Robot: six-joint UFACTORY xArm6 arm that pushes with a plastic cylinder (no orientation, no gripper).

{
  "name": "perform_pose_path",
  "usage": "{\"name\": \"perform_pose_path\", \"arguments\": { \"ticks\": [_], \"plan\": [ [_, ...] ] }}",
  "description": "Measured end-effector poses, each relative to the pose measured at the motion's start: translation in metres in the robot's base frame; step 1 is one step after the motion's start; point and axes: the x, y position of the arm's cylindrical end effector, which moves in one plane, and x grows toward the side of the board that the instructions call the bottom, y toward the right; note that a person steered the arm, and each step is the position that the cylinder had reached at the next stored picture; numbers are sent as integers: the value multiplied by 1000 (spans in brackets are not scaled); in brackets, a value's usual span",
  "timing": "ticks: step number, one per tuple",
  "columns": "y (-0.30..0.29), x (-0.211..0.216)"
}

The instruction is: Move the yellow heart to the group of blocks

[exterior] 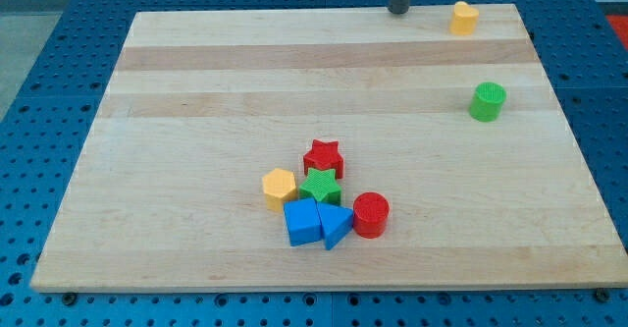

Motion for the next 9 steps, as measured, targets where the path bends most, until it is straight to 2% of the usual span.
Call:
{"name": "perform_pose_path", "arguments": {
  "ticks": [3,4,8,9],
  "plan": [
    [85,-1],
    [85,7],
    [80,80],
    [80,110]
  ]
}}
